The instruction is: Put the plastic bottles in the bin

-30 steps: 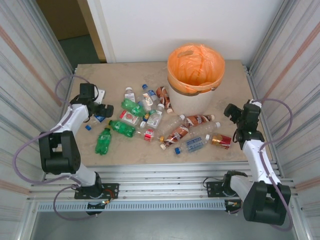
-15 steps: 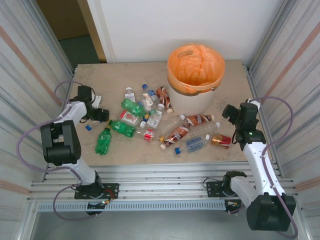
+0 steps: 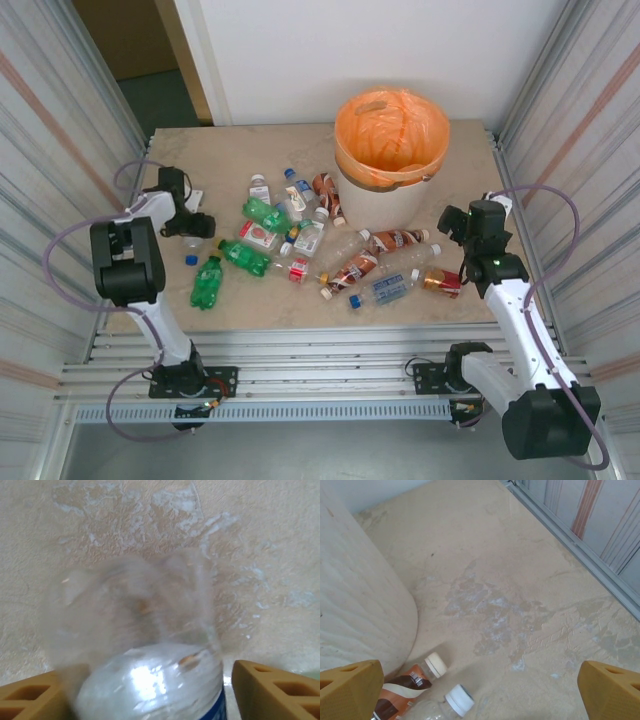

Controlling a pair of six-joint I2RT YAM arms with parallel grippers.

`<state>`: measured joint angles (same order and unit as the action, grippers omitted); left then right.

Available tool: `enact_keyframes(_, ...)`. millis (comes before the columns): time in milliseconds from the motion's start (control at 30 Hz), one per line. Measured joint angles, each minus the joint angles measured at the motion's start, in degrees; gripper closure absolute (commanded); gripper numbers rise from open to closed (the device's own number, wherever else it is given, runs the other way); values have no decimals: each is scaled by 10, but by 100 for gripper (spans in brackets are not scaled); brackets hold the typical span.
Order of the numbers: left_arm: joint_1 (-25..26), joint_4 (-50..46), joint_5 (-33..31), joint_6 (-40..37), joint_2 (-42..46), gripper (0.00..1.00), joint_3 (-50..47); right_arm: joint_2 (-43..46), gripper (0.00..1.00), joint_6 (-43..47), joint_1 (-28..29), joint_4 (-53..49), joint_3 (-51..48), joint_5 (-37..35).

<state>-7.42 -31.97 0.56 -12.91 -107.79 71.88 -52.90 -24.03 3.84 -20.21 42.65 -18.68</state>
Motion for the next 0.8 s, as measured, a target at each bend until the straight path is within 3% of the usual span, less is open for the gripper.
enact_keyframes(233, 0, -9, 0, 0, -15, 54, 13, 9, 2, -13, 7, -18, 0, -14)
enact_keyframes(500, 0, -13, 4, 7, 10, 63, 23, 41, 2, -29, 7, -49, 0, -25)
enact_keyframes(800, 27, -3, 19, 58, 120, 69, 28, 41, 2, -61, 13, -130, 27, -7)
